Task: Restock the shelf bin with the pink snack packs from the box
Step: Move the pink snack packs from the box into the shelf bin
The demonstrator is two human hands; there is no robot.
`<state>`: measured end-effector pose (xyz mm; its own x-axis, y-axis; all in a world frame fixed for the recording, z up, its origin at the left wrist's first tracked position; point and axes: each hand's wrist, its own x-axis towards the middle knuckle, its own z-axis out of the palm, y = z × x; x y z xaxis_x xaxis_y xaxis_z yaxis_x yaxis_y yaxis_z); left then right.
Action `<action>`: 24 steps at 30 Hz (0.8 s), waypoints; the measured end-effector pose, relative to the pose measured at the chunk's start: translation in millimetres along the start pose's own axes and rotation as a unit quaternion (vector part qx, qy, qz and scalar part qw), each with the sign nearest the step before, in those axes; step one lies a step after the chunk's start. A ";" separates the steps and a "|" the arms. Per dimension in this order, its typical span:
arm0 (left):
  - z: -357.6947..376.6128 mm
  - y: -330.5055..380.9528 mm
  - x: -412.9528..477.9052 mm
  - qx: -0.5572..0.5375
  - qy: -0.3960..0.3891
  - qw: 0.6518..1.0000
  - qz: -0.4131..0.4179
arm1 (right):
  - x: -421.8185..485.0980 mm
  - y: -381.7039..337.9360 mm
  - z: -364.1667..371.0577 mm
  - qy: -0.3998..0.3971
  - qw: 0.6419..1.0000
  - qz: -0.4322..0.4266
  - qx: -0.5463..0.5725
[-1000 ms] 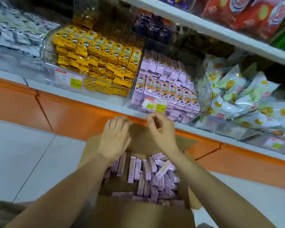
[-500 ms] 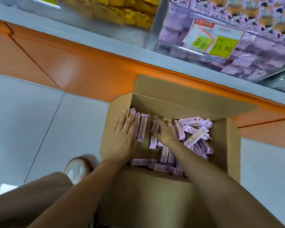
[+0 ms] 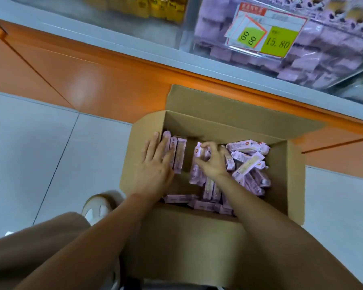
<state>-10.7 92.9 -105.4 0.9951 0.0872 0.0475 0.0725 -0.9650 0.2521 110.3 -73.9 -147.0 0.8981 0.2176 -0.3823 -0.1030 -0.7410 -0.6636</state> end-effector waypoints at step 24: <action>-29.0 75.3 22.8 -0.460 -0.149 0.842 -0.240 | -57.8 -29.6 -101.6 -0.063 0.951 0.008 0.304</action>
<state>15.5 29.4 -57.3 0.8489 0.2148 -0.4830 0.5242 -0.2234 0.8218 104.9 -129.1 -39.9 0.8395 0.3123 -0.4447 -0.3790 -0.2500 -0.8910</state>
